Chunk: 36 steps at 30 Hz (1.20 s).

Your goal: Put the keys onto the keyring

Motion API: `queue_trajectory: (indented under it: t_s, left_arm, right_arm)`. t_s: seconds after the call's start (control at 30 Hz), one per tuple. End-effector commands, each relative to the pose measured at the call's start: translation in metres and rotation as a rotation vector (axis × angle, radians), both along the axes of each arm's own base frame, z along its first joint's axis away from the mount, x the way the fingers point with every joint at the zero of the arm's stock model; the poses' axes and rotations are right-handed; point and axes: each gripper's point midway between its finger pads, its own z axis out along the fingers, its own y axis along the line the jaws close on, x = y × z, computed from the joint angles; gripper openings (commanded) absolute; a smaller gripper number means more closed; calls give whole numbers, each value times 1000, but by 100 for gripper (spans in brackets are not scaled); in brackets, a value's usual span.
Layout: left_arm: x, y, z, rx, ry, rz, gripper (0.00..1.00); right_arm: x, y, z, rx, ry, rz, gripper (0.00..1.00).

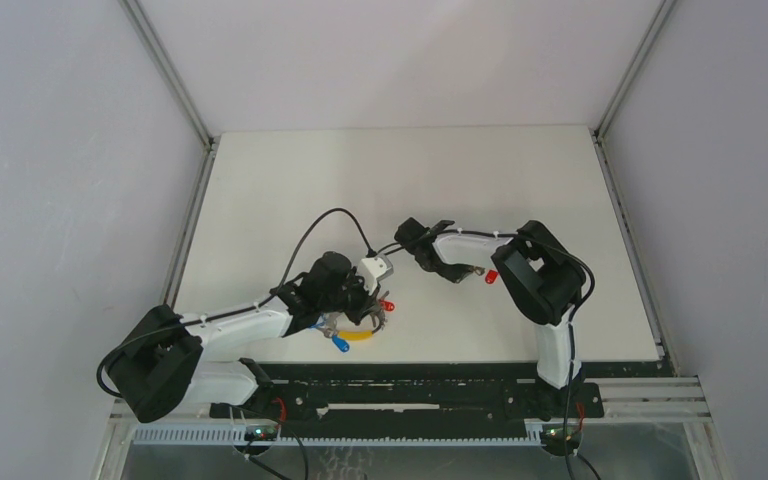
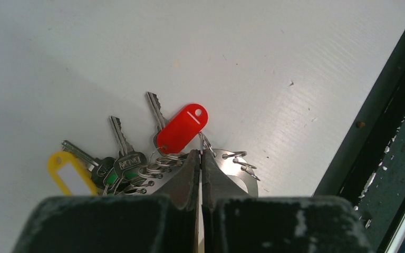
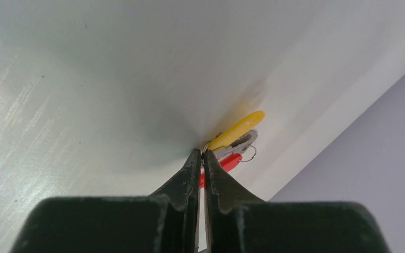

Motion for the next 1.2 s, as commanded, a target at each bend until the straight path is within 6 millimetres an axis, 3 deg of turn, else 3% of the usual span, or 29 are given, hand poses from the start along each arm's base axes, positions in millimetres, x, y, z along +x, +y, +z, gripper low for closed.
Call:
queue_trajectory:
  t_s: [0.0, 0.33, 0.57, 0.67, 0.83, 0.97, 1.17]
  left_arm:
    - [16, -18, 36, -70, -87, -21, 0]
    - [19, -15, 40, -74, -111, 10, 0]
    - [24, -9, 44, -78, -137, 51, 0]
    - [28, -5, 46, -75, -155, 85, 0]
    - [32, 0, 49, -76, -178, 125, 0]
    - [36, 4, 50, -74, -195, 156, 0]
    - [39, 6, 50, -78, -207, 178, 0]
  right_arm:
    - [13, 18, 16, 103, -73, 6, 0]
    - [-2, 79, 59, 640, -188, 147, 0]
    - [-27, 120, 81, 1093, -236, 287, 0]
    - [-41, 131, 76, 1236, -251, 338, 0]
    - [-48, 147, 71, 1387, -265, 387, 0]
    - [-52, 150, 51, 1397, -208, 361, 0]
    - [-48, 141, 46, 1368, -206, 318, 4]
